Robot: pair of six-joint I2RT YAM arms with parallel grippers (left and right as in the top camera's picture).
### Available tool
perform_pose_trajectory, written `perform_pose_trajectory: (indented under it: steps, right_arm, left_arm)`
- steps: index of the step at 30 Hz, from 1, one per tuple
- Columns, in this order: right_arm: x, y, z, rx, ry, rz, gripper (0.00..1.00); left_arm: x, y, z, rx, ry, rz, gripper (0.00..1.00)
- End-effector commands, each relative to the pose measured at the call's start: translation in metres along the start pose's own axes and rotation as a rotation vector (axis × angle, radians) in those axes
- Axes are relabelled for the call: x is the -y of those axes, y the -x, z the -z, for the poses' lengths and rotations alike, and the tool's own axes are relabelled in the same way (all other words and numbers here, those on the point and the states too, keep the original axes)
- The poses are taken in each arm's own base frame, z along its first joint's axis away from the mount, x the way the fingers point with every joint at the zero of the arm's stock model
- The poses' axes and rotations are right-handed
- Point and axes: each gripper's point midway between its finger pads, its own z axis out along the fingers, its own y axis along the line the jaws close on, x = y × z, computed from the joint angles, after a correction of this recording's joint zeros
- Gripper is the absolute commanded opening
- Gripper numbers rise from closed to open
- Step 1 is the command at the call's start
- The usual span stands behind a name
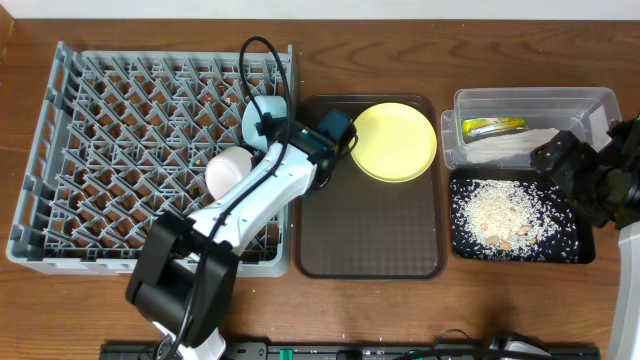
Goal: Sort waste into correct bins and load items into the dishwasher
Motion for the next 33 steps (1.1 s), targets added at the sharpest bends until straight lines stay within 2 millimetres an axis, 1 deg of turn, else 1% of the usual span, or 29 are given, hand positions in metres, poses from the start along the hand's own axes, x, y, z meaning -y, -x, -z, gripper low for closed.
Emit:
perform_pose_trajectory:
  steps: [1,3,5,12,16,19,23,26,29,33]
  right_arm:
    - [0.002,0.001,0.004,0.012,0.002,-0.018,0.99]
    - [0.002,0.001,0.004,0.012,0.002,-0.018,0.99]
    - [0.002,0.001,0.004,0.013,0.002,-0.018,0.99]
    - [0.002,0.001,0.004,0.013,0.002,-0.018,0.99]
    - [0.002,0.001,0.004,0.012,0.002,-0.018,0.99]
    - [0.002,0.001,0.004,0.013,0.002,-0.018,0.99]
    - [0.002,0.001,0.004,0.013,0.002,-0.018,0.99]
    - [0.002,0.001,0.004,0.013,0.002,-0.018,0.99]
    - [0.002,0.001,0.004,0.013,0.002,-0.018,0.99]
    - [0.002,0.001,0.004,0.013,0.002,-0.018,0.99]
  left_arm:
    - [-0.004,0.002,-0.002,0.008,0.021,0.017,0.51]
    - [-0.004,0.001,-0.002,0.007,0.024,0.014,0.57]
    - [-0.007,-0.001,-0.002,0.000,0.034,0.006,0.58]
    - [-0.022,-0.001,-0.001,0.012,0.103,-0.032,0.57]
    - [-0.036,0.001,0.001,0.033,0.167,-0.066,0.57]
    - [-0.040,0.004,0.002,0.049,0.189,-0.076,0.56]
    - [-0.036,0.002,0.001,0.039,0.170,-0.066,0.56]
    - [-0.028,0.000,0.000,0.022,0.132,-0.046,0.57]
    - [-0.020,0.002,-0.001,0.026,0.095,-0.016,0.57]
    - [-0.021,0.006,-0.003,0.050,0.112,-0.013,0.57]
